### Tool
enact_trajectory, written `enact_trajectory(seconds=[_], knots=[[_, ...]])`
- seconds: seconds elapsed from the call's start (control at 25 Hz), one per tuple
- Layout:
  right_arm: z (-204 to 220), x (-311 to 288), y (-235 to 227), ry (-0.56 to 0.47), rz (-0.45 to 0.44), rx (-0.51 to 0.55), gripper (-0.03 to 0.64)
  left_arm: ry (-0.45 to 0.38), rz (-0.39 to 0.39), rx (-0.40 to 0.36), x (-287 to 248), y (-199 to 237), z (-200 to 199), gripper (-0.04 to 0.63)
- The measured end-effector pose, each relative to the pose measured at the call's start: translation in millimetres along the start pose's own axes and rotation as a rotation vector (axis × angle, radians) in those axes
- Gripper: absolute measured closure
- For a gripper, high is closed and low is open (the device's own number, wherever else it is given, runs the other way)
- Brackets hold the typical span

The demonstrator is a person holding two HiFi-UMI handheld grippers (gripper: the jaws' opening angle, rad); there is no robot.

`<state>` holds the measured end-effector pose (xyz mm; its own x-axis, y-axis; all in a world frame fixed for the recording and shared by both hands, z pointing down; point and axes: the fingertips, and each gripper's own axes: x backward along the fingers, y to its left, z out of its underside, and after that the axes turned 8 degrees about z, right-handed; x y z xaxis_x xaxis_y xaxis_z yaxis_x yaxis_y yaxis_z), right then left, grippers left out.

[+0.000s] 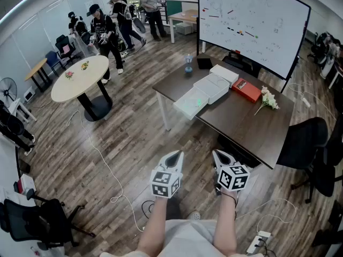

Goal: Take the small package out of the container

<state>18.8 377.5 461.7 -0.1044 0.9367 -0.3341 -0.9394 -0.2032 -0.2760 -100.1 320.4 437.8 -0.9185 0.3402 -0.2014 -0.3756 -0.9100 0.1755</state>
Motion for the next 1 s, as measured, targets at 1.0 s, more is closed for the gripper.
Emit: enact_trajectory(seconds=[1.0], knots=[[-19,-112,-45,-0.01,0.055,-0.137,0.593,0.009,-0.061,0.116,-59,114,-10,0.521]])
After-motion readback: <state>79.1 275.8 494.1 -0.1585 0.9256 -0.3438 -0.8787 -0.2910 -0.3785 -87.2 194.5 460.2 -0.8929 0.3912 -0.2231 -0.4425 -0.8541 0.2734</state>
